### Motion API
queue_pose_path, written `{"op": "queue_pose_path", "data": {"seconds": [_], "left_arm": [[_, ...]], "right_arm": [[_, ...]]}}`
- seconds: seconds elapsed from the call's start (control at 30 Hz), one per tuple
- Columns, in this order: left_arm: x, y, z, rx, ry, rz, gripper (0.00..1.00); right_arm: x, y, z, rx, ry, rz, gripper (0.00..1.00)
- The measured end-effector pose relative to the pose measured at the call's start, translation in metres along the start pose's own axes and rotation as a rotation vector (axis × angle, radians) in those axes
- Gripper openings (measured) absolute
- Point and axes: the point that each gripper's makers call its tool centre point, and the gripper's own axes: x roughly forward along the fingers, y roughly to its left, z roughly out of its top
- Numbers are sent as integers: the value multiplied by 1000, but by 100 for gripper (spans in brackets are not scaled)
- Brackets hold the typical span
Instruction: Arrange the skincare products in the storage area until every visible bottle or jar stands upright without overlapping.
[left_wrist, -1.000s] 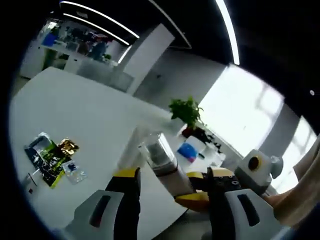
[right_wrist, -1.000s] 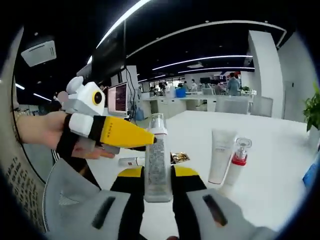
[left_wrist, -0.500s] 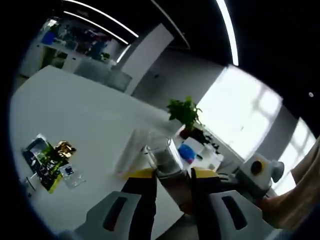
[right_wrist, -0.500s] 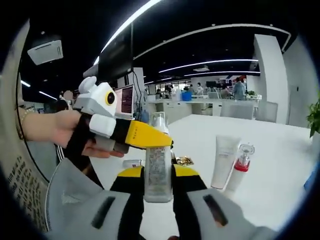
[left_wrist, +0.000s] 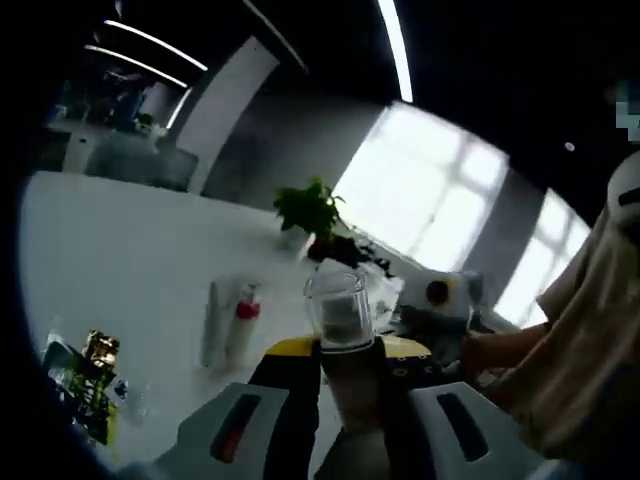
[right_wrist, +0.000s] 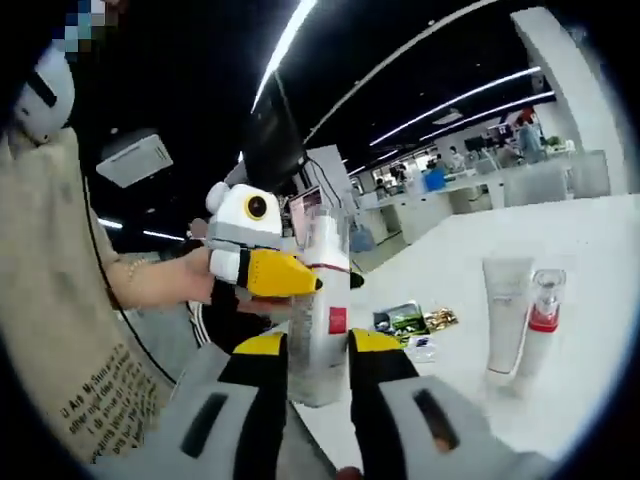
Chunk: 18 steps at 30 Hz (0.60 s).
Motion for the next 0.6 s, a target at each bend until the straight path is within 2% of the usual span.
{"op": "queue_pose_path", "data": {"seconds": [0.13, 0.27, 0.47, 0.6], "left_arm": [[2, -18, 8, 81, 40, -118, 17], [5, -28, 12, 110, 52, -192, 17], [10, -29, 16, 99, 45, -213, 17], [11, -22, 17, 86, 43, -179, 17]], "right_arm": [[-3, 9, 9, 45, -44, 72, 22], [-6, 16, 19, 61, -69, 123, 21], [-7, 17, 23, 7, -46, 130, 20], [-8, 9, 25, -56, -41, 65, 19]]}}
